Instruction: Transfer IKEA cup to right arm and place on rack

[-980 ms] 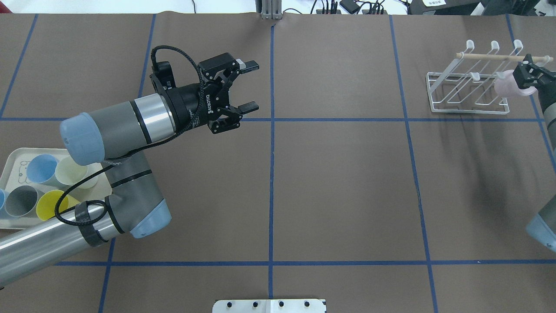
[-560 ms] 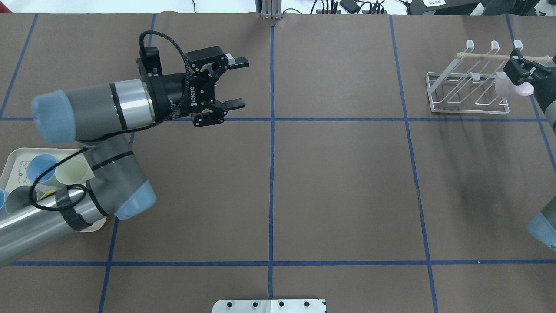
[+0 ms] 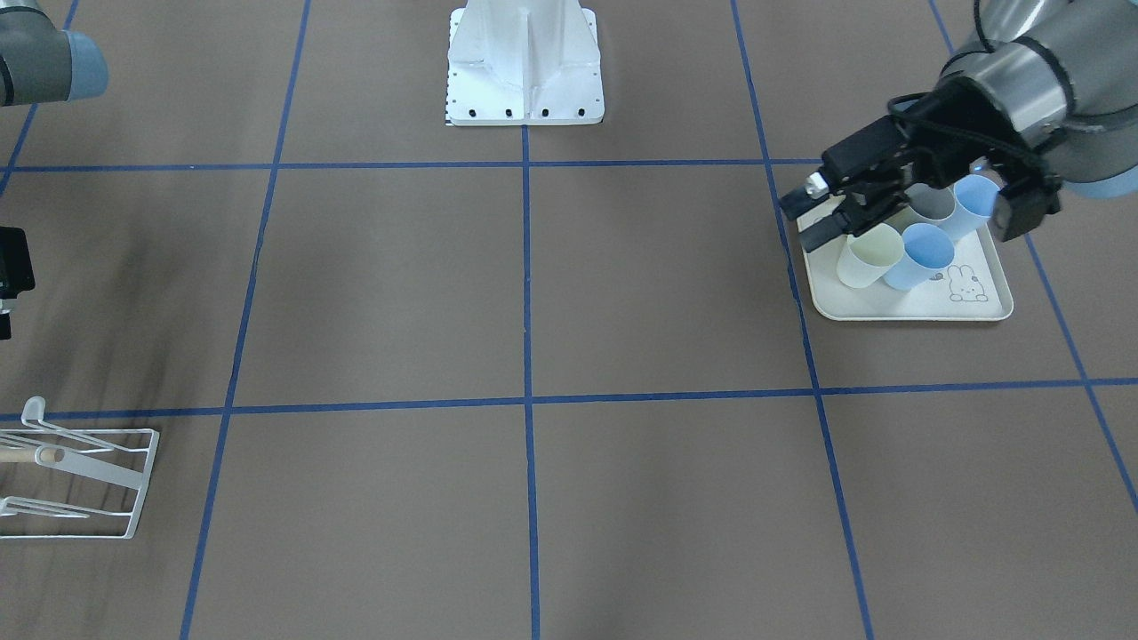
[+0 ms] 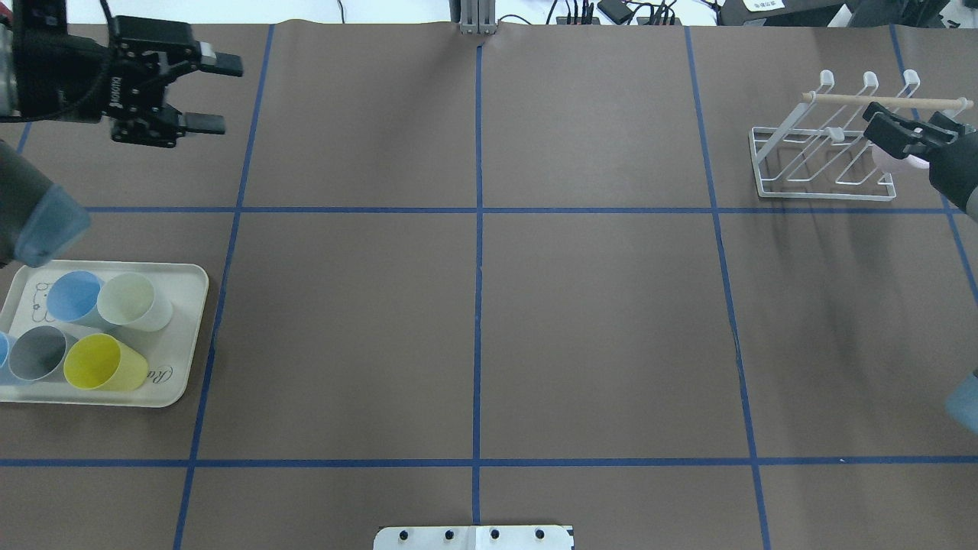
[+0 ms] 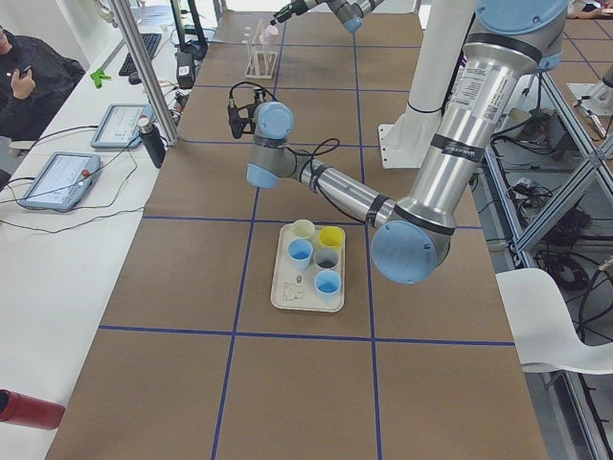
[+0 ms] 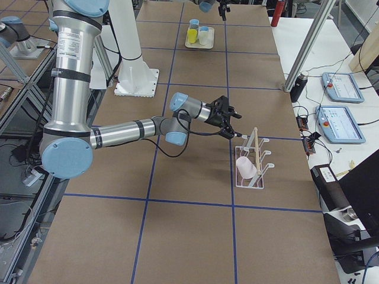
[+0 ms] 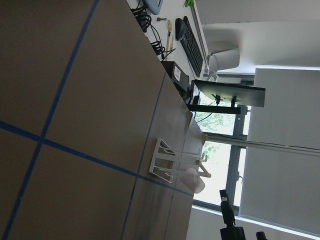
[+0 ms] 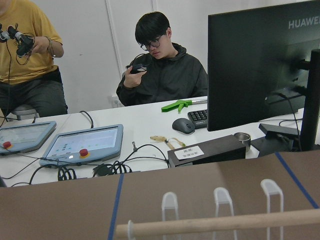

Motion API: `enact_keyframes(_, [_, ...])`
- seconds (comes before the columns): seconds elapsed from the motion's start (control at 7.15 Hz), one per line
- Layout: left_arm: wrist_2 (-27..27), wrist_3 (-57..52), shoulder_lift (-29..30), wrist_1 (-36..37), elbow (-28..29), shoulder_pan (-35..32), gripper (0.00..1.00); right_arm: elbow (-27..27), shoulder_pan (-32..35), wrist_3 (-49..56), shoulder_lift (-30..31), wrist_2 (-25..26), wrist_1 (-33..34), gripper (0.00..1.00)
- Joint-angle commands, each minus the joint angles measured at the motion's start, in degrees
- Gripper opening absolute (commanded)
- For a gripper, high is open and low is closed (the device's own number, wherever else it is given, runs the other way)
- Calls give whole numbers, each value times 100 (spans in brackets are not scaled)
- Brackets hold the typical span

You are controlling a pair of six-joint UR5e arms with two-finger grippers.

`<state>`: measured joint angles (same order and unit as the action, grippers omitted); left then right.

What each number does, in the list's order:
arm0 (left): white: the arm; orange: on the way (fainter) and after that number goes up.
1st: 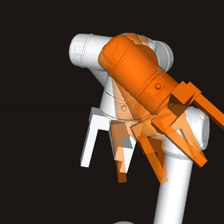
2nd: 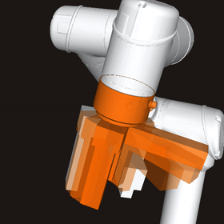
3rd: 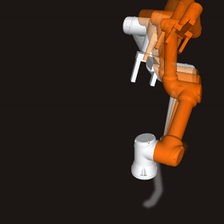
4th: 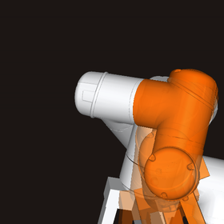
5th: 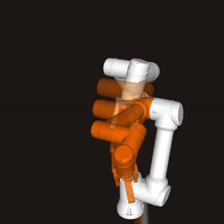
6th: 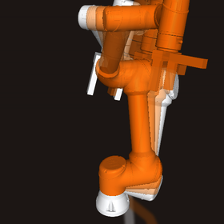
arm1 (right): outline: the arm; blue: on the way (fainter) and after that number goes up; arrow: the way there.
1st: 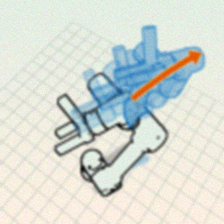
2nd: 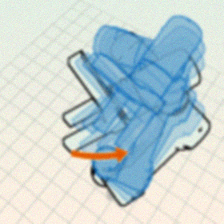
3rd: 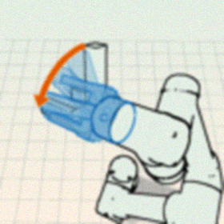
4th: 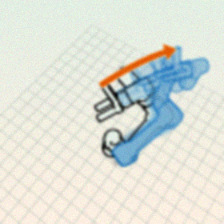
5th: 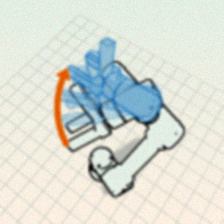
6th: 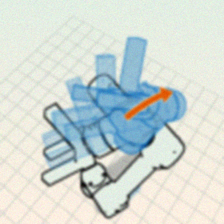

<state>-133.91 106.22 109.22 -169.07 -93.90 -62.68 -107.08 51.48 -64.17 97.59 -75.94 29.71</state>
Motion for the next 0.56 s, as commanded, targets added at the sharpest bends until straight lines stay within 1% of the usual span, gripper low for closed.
enact_keyframes(0.0, [-311,-1526,-426,686,-23,-463,99,-769,562,-428,-256,-1741,1296,100])
enact_keyframes(0.14, [-311,-2256,-602,1230,-67,-595,99,-771,695,-1030,-675,-2419,1640,100])
enact_keyframes(0.28, [-259,-3029,-812,1680,-76,-631,99,-771,705,-1392,-1062,-2852,1948,100])
enact_keyframes(0.42, [-188,-3628,-919,2041,-94,-753,99,-771,749,-1640,-1275,-3248,2064,100])
